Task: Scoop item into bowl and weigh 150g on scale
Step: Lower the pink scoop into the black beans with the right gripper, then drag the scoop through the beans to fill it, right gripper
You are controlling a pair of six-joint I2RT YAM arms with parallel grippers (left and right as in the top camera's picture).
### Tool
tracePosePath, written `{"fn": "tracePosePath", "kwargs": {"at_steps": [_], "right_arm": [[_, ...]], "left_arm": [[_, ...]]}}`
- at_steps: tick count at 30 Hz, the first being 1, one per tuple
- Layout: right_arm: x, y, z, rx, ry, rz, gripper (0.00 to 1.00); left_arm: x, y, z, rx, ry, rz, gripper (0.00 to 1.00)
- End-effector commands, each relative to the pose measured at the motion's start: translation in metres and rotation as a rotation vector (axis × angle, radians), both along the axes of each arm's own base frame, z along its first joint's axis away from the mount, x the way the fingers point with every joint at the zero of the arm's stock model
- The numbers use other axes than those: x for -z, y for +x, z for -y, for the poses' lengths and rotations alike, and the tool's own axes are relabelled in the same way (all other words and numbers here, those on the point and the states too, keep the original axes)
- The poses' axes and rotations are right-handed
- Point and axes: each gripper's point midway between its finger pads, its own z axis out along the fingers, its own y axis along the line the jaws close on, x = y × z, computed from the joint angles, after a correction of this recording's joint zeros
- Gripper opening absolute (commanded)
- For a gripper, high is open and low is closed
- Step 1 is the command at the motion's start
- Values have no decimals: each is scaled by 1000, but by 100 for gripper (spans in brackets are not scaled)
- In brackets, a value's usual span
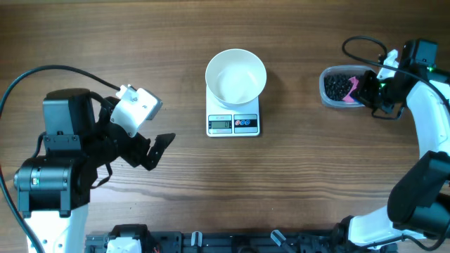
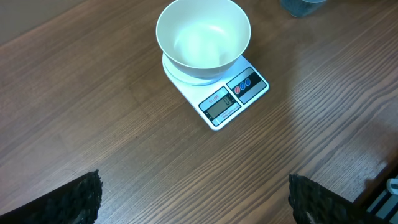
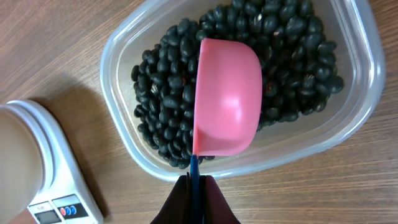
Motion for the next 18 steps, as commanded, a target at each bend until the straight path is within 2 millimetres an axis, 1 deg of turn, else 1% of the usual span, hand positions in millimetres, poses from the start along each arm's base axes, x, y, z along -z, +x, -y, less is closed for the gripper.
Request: {"fn": "tracePosePath", "kwargs": {"at_steps": [1,5,8,10,13,16,18], "right_arm": [[9,-7,-19,-8,103,-47,4],[8,0,-16,-12,85,-18,4],[10,-2,-16,-36,77,-18,4],[17,-6,-18,-36,83,-28,4],[21,-10,-22,-38,108,-39,4],[20,-3,-22,-42,111,-8,4],[22,0,-23,-44,121,-3,4]], "left_arm": [[-8,1,2,20,-7,28,100],[-8,1,2,20,-7,28,100],[-8,1,2,20,-7,28,100],[-8,1,2,20,-7,28,100],[-8,1,2,20,-7,28,100],[-8,1,2,20,-7,28,100],[-8,1,2,20,-7,28,100]]}}
